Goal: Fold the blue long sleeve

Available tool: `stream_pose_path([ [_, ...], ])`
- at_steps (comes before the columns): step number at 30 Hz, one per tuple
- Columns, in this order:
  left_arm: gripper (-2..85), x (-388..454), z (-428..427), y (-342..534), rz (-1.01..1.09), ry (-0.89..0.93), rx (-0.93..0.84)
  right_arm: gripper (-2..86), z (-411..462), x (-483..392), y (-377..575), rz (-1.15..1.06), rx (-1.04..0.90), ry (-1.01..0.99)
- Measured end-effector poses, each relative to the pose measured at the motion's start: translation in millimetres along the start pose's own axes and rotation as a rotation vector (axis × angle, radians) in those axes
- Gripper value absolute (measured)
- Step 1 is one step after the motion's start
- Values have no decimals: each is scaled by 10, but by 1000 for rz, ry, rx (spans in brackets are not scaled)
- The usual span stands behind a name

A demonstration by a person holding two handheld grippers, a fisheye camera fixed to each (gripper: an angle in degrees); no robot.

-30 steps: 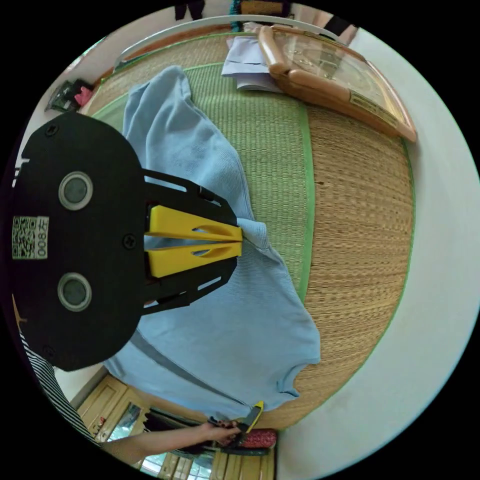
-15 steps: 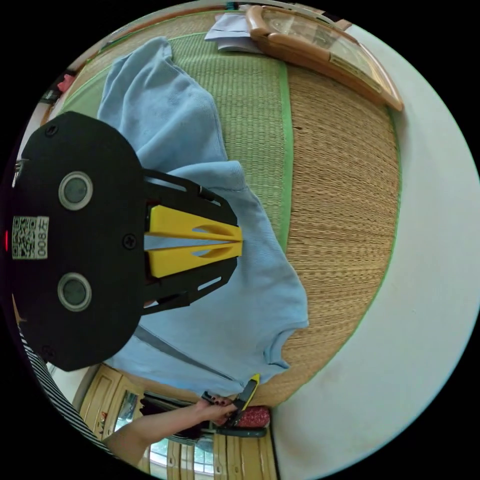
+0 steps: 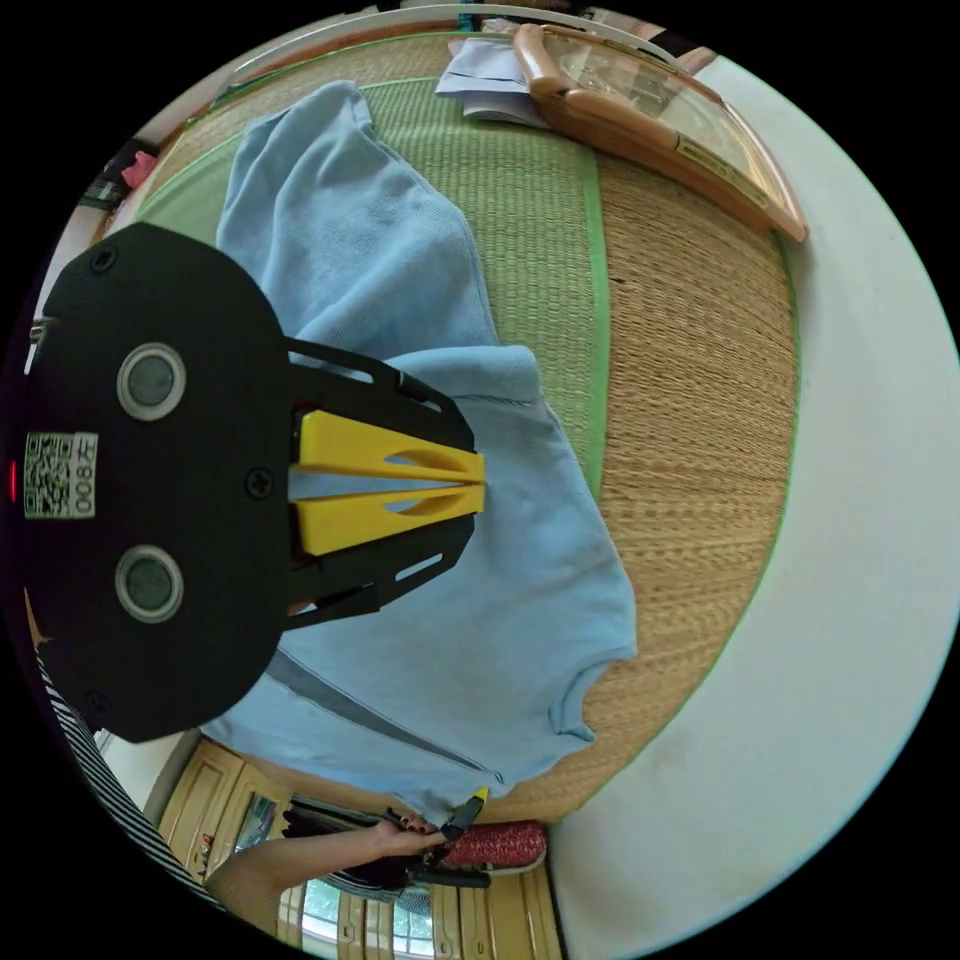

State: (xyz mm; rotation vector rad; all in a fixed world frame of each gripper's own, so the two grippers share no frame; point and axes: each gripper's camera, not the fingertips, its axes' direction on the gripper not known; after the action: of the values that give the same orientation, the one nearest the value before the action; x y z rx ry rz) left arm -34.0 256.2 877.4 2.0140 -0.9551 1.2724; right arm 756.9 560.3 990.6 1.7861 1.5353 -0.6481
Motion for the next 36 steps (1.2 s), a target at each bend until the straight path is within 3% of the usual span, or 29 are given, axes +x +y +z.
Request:
stream_pose_path([
  [8,3,83,-311,-206,22,2,-29,0,95,215,204,46,29,-51],
  [12,3,238,-502,-111,53,72,-7,0,-145,288,773,42,91,-97],
  [15,2,341,-334,-81,64,79,-120,0,84,399,1243,77,-2,-70],
  [21,3,632,-606,-235,65,120,-80,2,179,696,1662,161,78,-236],
  [27,2,1633,-840,-516,282,200,-82,21,-199,1524,2190,368,254,-149],
  [31,2,2533,-735,-700,442,306,-151,65,-482,2463,2586,587,360,-85],
  [36,2,3415,-616,-753,562,414,-225,81,-782,3190,2758,708,456,2],
])
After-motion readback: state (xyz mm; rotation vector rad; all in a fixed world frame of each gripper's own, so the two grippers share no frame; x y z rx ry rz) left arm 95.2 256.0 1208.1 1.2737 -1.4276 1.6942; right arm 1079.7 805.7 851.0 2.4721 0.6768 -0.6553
